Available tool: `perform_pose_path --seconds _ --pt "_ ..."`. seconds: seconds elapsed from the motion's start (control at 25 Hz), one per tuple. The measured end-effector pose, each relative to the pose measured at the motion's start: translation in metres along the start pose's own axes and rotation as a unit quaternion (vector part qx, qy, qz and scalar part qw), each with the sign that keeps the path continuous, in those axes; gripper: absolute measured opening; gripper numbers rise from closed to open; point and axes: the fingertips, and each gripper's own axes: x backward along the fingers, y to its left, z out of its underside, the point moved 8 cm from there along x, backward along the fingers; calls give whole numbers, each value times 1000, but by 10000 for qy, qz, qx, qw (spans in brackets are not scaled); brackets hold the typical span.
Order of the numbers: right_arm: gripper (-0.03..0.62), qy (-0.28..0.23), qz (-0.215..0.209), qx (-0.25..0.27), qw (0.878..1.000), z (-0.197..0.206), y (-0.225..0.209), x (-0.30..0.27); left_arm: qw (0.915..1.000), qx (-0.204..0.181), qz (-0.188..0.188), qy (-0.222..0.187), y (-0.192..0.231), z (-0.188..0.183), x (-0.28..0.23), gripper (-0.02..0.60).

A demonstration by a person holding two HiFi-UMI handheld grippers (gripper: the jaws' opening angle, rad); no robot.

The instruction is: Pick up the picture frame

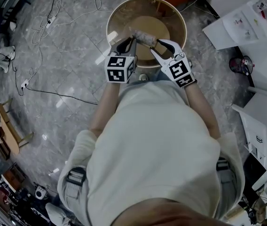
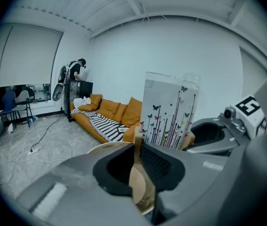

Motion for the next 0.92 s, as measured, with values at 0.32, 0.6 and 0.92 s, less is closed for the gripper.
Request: perform_pose_path --seconds 0.32,0.6,0.92 --pt "158 8 -24 7 10000 1 -1 0 10000 48 25 21 1 1 -2 43" --pt "158 9 -21 -14 10000 0 -4 -1 10000 63 50 32 2 -2 -3 43" --pt "158 19 -23 34 10000 0 -5 -4 9999 81 60 27 4 -1 -5 44"
